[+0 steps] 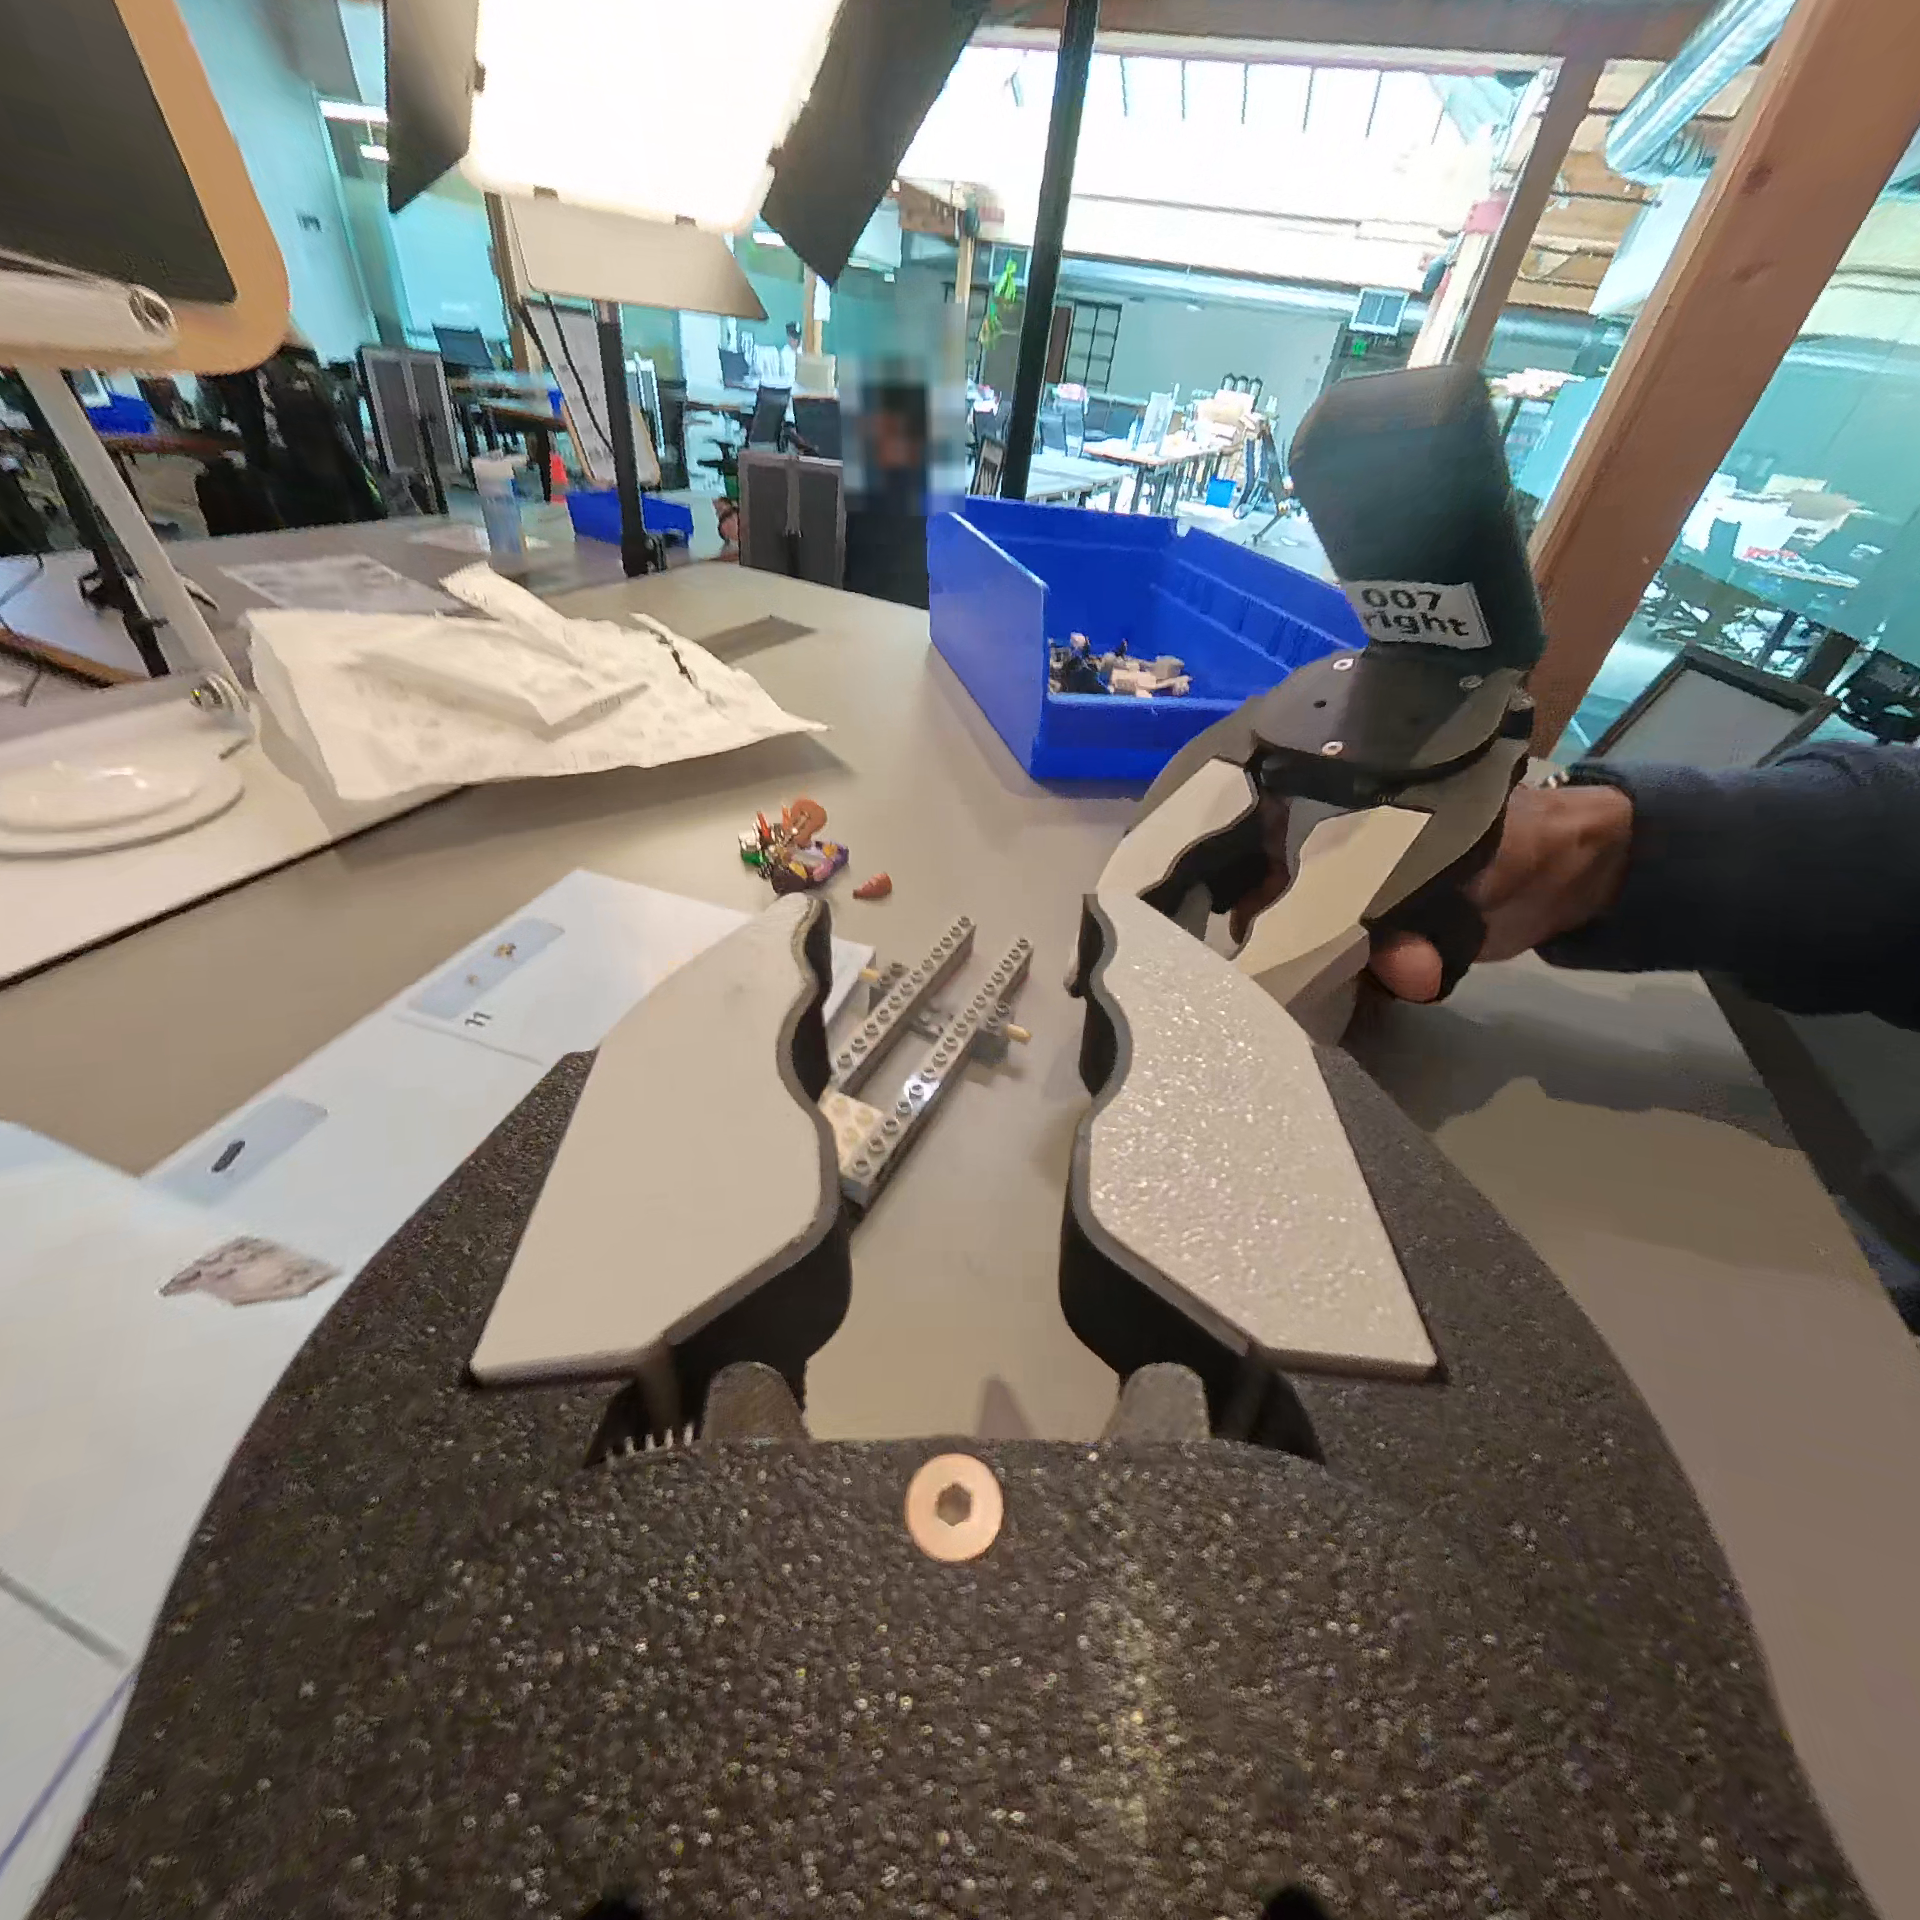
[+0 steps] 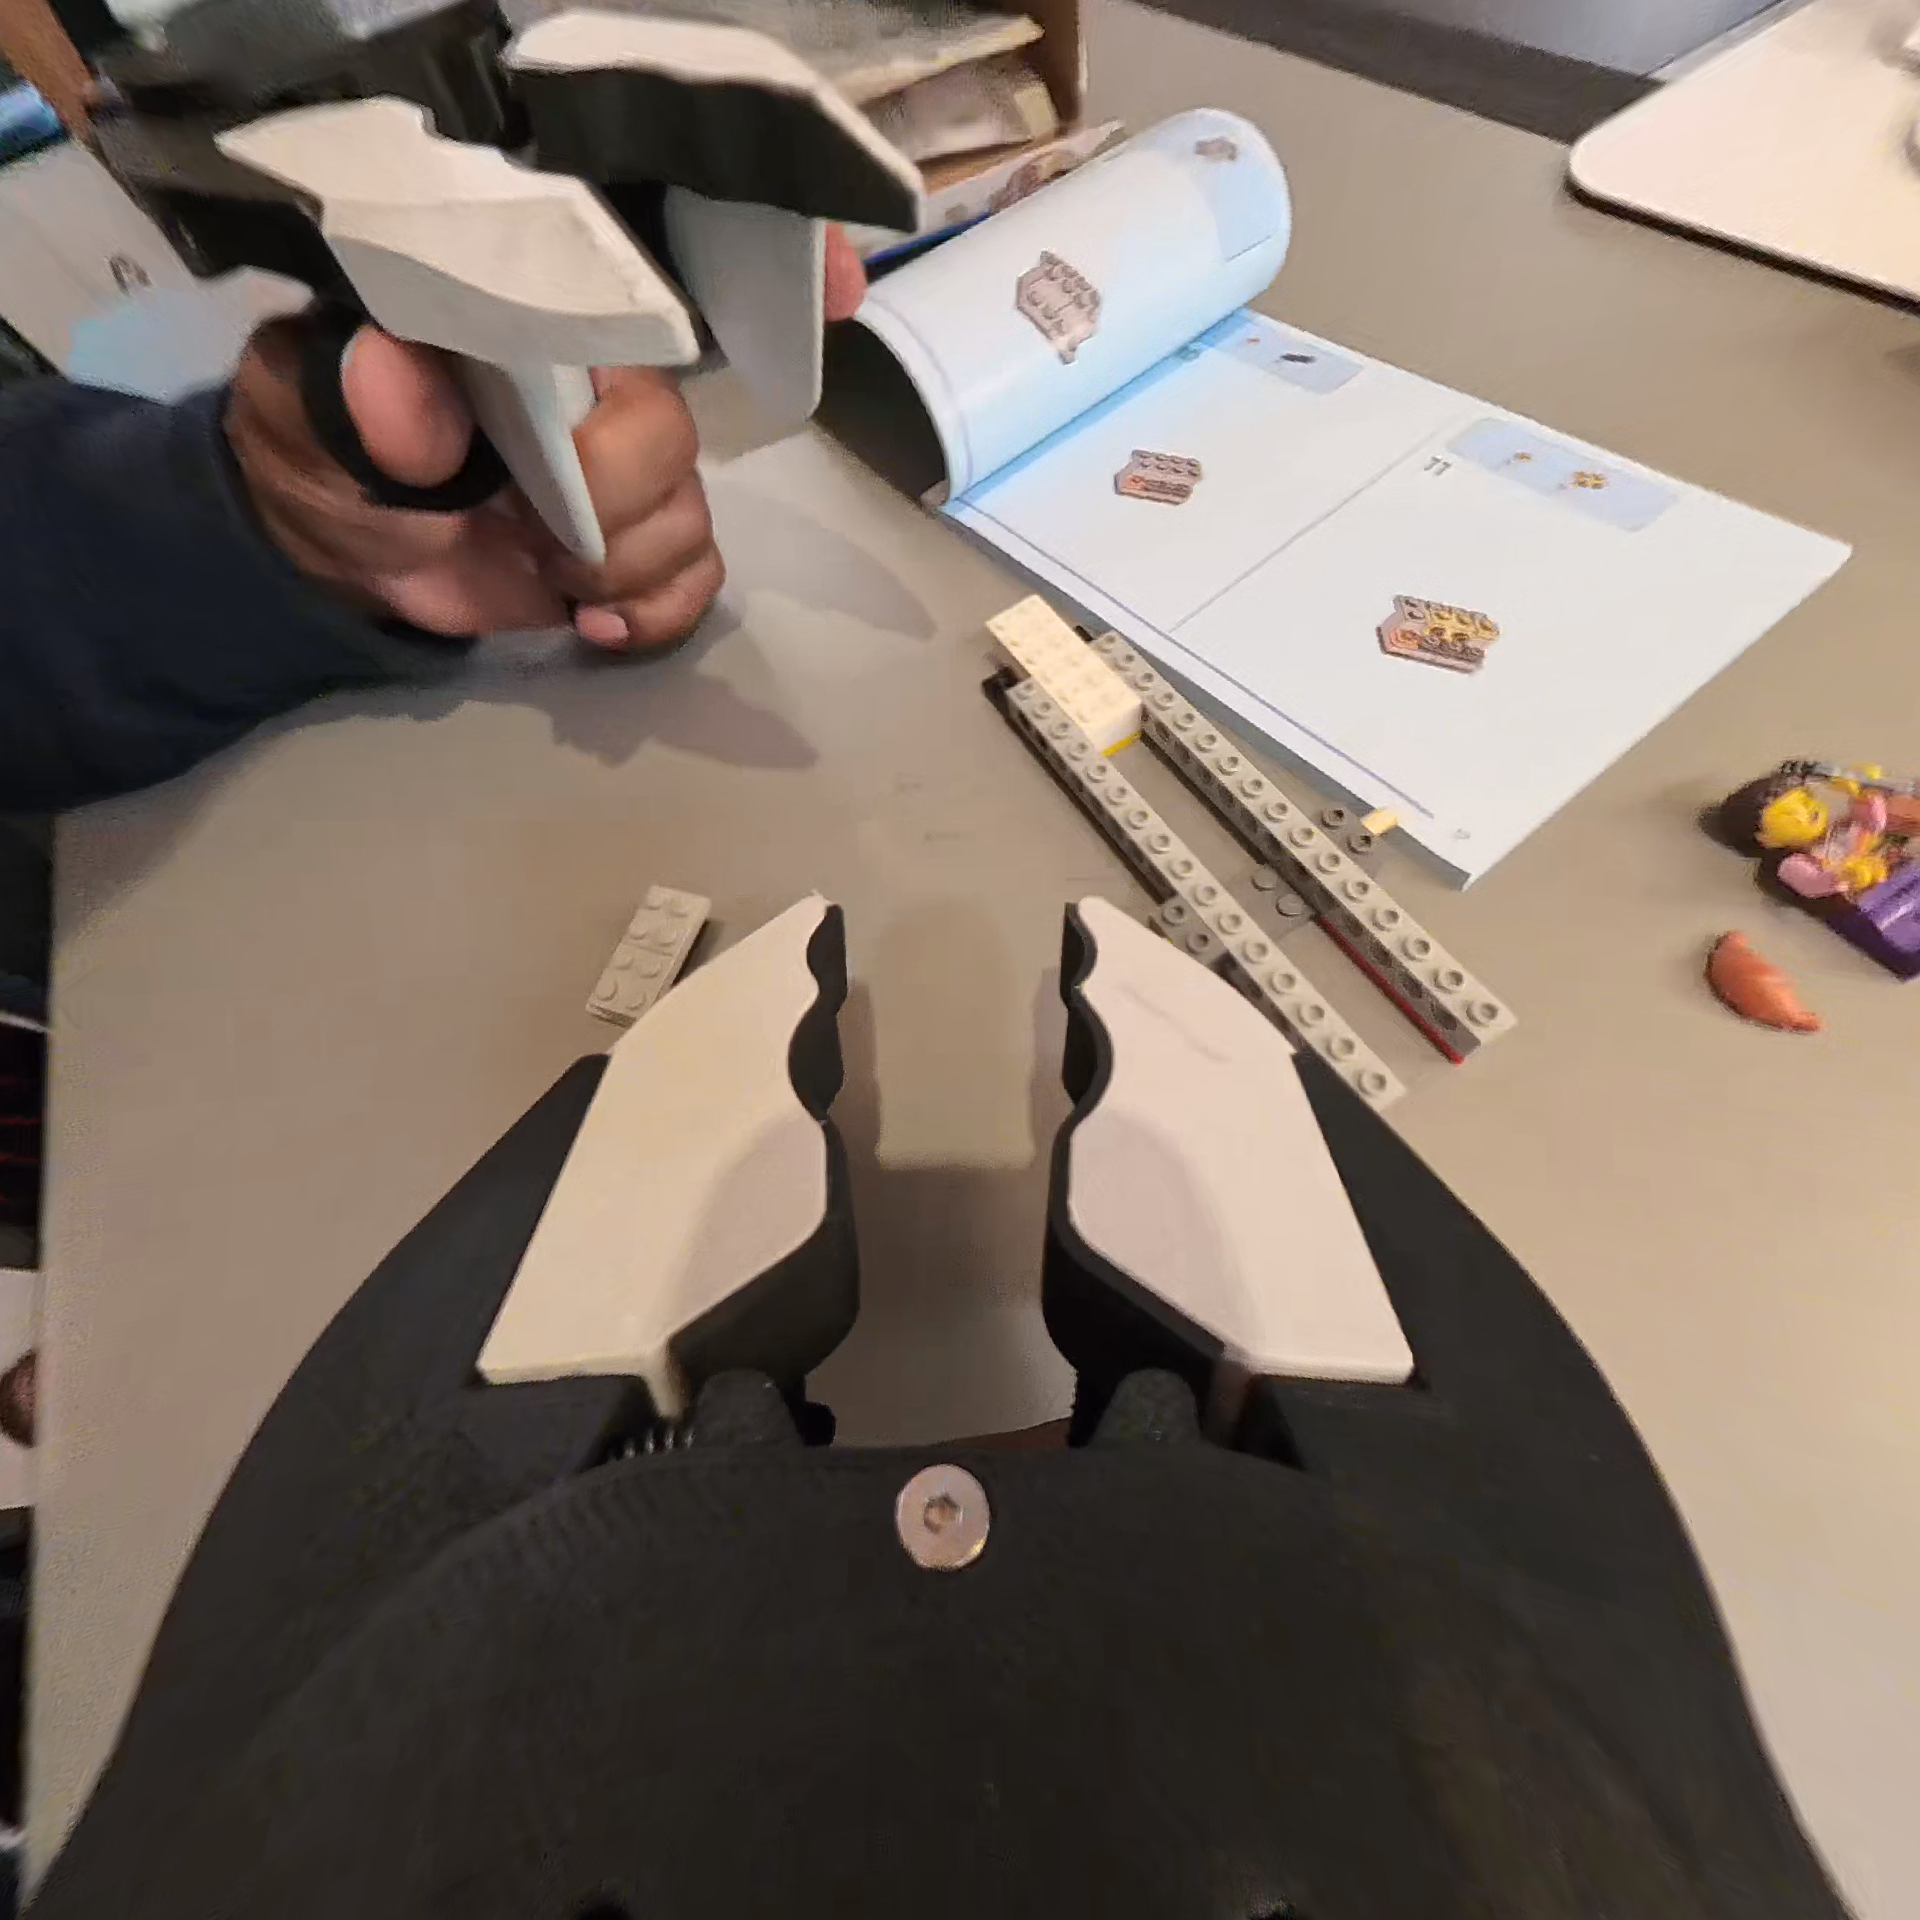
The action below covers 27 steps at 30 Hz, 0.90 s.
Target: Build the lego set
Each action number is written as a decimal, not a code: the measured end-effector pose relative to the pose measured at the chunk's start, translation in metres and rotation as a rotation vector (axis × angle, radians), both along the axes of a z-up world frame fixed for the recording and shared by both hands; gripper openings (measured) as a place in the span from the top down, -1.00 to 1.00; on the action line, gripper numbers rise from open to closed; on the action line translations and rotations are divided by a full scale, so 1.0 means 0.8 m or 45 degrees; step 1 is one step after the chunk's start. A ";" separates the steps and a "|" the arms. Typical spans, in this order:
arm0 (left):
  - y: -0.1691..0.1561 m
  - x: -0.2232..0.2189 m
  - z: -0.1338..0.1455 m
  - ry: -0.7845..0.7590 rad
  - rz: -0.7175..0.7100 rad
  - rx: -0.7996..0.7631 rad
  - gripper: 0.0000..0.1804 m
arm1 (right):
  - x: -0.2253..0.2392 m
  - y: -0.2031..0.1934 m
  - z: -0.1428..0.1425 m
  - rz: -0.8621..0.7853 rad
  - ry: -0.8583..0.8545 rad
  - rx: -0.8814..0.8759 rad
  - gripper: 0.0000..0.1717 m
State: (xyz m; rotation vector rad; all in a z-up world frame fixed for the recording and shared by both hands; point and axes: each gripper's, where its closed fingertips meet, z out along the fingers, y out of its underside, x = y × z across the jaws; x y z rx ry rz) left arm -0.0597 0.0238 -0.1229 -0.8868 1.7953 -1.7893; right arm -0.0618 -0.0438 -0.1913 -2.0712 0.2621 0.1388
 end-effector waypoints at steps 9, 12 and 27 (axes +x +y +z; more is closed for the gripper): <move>0.010 0.008 0.011 -0.015 0.000 -0.173 0.51 | 0.013 -0.001 0.003 -0.037 0.188 0.068 0.60; 0.011 0.010 0.011 0.005 -0.012 -0.198 0.51 | 0.008 0.002 0.000 0.006 0.190 0.041 0.69; 0.012 0.000 0.019 -0.082 -0.008 -0.196 0.51 | -0.010 -0.006 0.030 -0.040 0.113 0.233 0.73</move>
